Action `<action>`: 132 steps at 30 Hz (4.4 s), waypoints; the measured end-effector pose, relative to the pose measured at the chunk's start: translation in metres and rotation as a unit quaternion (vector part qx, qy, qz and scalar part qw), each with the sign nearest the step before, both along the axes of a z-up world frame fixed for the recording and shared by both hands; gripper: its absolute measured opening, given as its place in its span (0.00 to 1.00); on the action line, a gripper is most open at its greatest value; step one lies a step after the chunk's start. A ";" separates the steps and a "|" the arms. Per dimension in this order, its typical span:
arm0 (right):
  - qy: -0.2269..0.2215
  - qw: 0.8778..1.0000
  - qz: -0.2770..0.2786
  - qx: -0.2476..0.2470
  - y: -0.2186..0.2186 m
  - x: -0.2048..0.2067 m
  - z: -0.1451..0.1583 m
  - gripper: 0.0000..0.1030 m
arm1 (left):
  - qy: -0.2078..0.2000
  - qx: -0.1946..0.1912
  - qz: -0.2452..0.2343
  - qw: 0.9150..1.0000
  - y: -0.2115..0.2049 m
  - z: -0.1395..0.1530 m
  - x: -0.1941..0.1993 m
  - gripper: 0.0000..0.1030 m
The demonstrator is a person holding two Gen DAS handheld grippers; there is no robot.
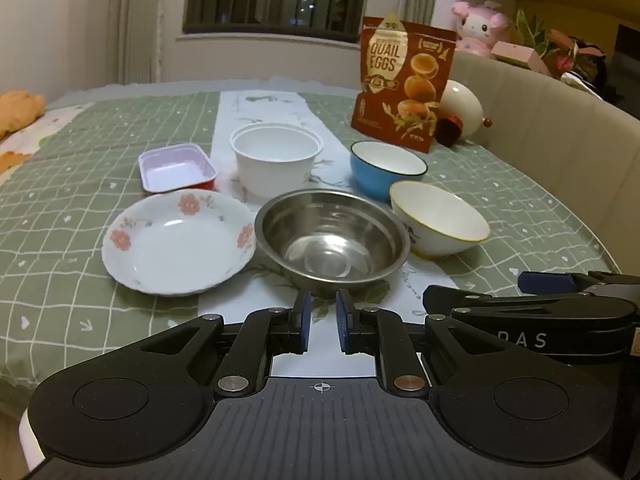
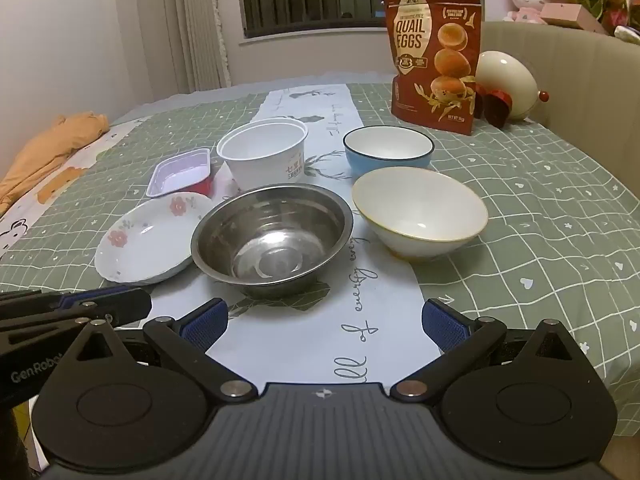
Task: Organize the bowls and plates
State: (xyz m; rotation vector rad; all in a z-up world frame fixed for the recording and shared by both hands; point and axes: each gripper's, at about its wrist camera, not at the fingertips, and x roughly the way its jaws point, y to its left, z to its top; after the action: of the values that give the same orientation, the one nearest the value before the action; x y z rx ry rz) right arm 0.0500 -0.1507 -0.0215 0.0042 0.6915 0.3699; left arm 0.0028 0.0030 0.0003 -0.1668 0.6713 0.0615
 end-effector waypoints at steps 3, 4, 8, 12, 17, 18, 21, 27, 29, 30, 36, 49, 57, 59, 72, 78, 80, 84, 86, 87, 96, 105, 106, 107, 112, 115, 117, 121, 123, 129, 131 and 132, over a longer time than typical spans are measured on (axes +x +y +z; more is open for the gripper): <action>0.002 1.000 -0.001 -0.008 0.000 0.001 0.000 1.00 | -0.013 0.003 -0.004 1.000 -0.002 0.005 -0.002 0.16; -0.002 1.000 -0.001 -0.007 -0.001 0.000 0.000 1.00 | -0.012 0.000 -0.005 1.000 -0.001 0.005 -0.003 0.16; 0.005 1.000 -0.002 -0.005 -0.002 0.002 0.000 1.00 | -0.004 -0.002 -0.005 1.000 -0.002 0.001 -0.001 0.16; 0.006 1.000 -0.001 0.002 0.001 0.000 0.000 1.00 | -0.006 -0.007 -0.002 1.000 -0.002 0.001 -0.004 0.16; 0.004 1.000 0.003 0.010 -0.003 -0.001 0.001 1.00 | -0.006 -0.008 -0.005 1.000 0.000 0.002 -0.004 0.16; 0.003 1.000 0.003 0.010 -0.003 -0.001 0.002 1.00 | -0.007 -0.008 -0.005 1.000 0.000 0.002 -0.004 0.16; 0.003 1.000 0.003 0.011 -0.003 -0.001 0.003 1.00 | -0.009 -0.006 -0.006 1.000 -0.001 0.003 -0.005 0.16; 0.003 1.000 0.004 0.010 -0.003 -0.001 0.004 1.00 | -0.006 -0.007 -0.005 1.000 -0.001 0.005 -0.004 0.16; 0.003 1.000 0.003 0.010 -0.003 -0.001 0.003 1.00 | -0.006 -0.007 -0.005 1.000 -0.001 0.005 -0.004 0.16; 0.003 1.000 0.003 0.010 -0.003 -0.001 0.004 1.00 | -0.005 -0.007 -0.005 1.000 -0.001 0.005 -0.004 0.16; 0.010 1.000 0.007 0.006 -0.001 0.000 0.004 1.00 | 0.003 -0.008 -0.004 1.000 0.000 0.003 -0.003 0.16; 0.018 1.000 0.014 0.003 0.004 0.002 -0.001 1.00 | 0.012 -0.014 0.001 1.000 0.004 0.001 -0.001 0.16; 0.022 1.000 0.016 0.006 0.004 0.002 -0.002 1.00 | 0.013 -0.015 0.002 1.000 0.005 0.001 -0.001 0.16; 0.022 1.000 0.016 0.006 0.004 0.003 -0.002 1.00 | 0.013 -0.015 0.002 1.000 0.005 0.001 -0.002 0.16; 0.026 1.000 0.017 0.006 0.005 0.003 -0.003 1.00 | 0.016 -0.018 0.004 1.000 0.007 -0.002 0.001 0.16; 0.027 0.999 0.017 0.006 0.005 0.002 -0.003 1.00 | 0.018 -0.020 0.006 1.000 0.009 -0.004 0.002 0.16; 0.028 0.999 0.017 0.006 0.006 0.003 -0.004 1.00 | 0.018 -0.021 0.007 1.000 0.010 -0.004 0.003 0.16; 0.028 0.999 0.017 0.006 0.006 0.003 -0.005 1.00 | 0.019 -0.023 0.008 1.000 0.010 -0.005 0.003 0.16; 0.028 0.999 0.017 0.006 0.007 0.004 -0.006 1.00 | 0.018 -0.022 0.007 1.000 0.010 -0.005 0.003 0.16; 0.028 0.999 0.017 0.006 0.007 0.004 -0.006 1.00 | 0.018 -0.022 0.008 1.000 0.010 -0.005 0.003 0.16; 0.027 0.999 0.018 0.012 0.006 0.007 -0.008 1.00 | 0.017 -0.039 0.008 0.999 0.015 -0.008 0.009 0.16; 0.029 0.994 0.017 0.106 -0.006 0.043 -0.025 1.00 | 0.020 -0.152 0.011 0.988 0.059 -0.027 0.055 0.16; 0.038 0.992 0.010 0.118 -0.009 0.051 -0.030 1.00 | 0.017 -0.163 0.011 0.986 0.065 -0.028 0.060 0.16; 0.044 0.991 0.004 0.128 -0.011 0.057 -0.033 1.00 | 0.013 -0.174 0.009 0.985 0.071 -0.029 0.065 0.16; 0.063 0.988 -0.017 0.137 -0.015 0.079 -0.046 1.00 | 0.017 -0.222 0.009 0.975 0.094 -0.042 0.087 0.16; 0.080 0.989 -0.023 0.122 -0.010 0.090 -0.052 1.00 | 0.032 -0.203 0.011 0.979 0.094 -0.040 0.099 0.16; 0.098 0.989 -0.025 0.112 -0.007 0.099 -0.057 1.00 | 0.042 -0.189 0.013 0.981 0.095 -0.035 0.109 0.16; 0.125 0.986 -0.032 0.107 -0.005 0.114 -0.062 1.00 | 0.062 -0.150 0.014 0.987 0.097 -0.029 0.132 0.16; 0.130 0.985 -0.034 0.112 -0.007 0.119 -0.062 1.00 | 0.062 -0.144 0.006 0.988 0.099 -0.027 0.140 0.16; 0.149 0.979 -0.054 0.126 -0.011 0.130 -0.066 1.00 | 0.065 -0.128 -0.004 0.990 0.103 -0.031 0.156 0.16; 0.159 0.978 -0.055 0.126 -0.011 0.134 -0.070 1.00 | 0.068 -0.124 0.000 0.990 0.104 -0.034 0.160 0.16; 0.163 0.977 -0.056 0.125 -0.011 0.136 -0.073 1.00 | 0.070 -0.122 0.002 0.990 0.104 -0.036 0.162 0.16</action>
State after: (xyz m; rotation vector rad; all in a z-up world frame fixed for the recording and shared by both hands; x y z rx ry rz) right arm 0.1858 -0.1620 -0.0946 0.3484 0.9608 0.3485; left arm 0.1650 0.1074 -0.0353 -0.4024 0.8183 -0.0053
